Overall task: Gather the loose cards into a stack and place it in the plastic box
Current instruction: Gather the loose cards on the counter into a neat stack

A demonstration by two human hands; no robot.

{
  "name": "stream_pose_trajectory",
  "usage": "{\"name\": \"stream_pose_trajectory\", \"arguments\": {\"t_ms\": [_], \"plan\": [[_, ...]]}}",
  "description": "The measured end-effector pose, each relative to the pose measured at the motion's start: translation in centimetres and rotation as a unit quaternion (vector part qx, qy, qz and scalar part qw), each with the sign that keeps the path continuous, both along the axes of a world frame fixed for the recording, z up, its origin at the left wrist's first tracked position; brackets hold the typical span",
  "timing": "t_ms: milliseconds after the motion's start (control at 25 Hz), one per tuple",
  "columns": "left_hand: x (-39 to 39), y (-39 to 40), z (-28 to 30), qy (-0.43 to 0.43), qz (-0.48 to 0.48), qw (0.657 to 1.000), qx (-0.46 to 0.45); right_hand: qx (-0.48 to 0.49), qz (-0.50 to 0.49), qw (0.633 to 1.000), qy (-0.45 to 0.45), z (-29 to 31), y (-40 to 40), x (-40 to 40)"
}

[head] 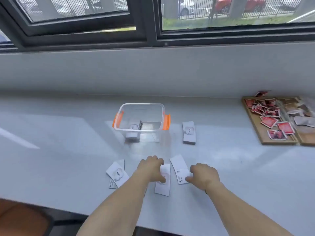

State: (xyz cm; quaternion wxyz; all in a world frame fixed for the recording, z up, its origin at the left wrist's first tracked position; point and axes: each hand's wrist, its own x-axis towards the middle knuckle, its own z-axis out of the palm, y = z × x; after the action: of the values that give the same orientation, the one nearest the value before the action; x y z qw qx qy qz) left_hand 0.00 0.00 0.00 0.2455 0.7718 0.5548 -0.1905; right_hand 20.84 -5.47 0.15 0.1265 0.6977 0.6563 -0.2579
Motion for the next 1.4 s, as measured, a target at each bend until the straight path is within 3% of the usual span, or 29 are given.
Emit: {"name": "stream_pose_trajectory", "arguments": {"t_ms": [240, 440, 720, 920, 1080, 1280, 1400], "plan": [[-0.2, 0.9, -2.3, 0.01, -0.027, 0.999, 0.036, 0.03, -0.057, 0.997, -0.031, -1.9, 0.3, -2.4], [-0.5, 1.0, -3.6, -0.03, -0.033, 0.998, 0.05, 0.055, -0.135, 0.989, -0.024, -2.7, 0.7, -4.2], [-0.2, 1.7, -3.9, -0.031, -0.051, 0.998, 0.037, 0.006, -0.279, 0.954, 0.11, -3.0, 1.8, -4.6], [-0.7, 2.7, -3.2, -0.061, -0.051, 0.997, 0.019, -0.05, -0.271, 0.945, 0.178, -2.4, 2.1, -4.0], [-1.7, 3.2, -2.5, -0.189, 0.064, 0.978, -0.053, -0.048, -0.272, 0.921, 0.275, -2.4, 1.5, -4.2], [-2.0, 3.1, -2.1, -0.222, 0.137, 0.964, -0.05, -0.034, -0.29, 0.882, 0.37, -1.8, 1.4, -5.1], [-1.6, 2.9, -1.9, -0.231, 0.131, 0.963, -0.039, -0.002, -0.259, 0.899, 0.352, -1.5, 1.7, -5.4]]}}
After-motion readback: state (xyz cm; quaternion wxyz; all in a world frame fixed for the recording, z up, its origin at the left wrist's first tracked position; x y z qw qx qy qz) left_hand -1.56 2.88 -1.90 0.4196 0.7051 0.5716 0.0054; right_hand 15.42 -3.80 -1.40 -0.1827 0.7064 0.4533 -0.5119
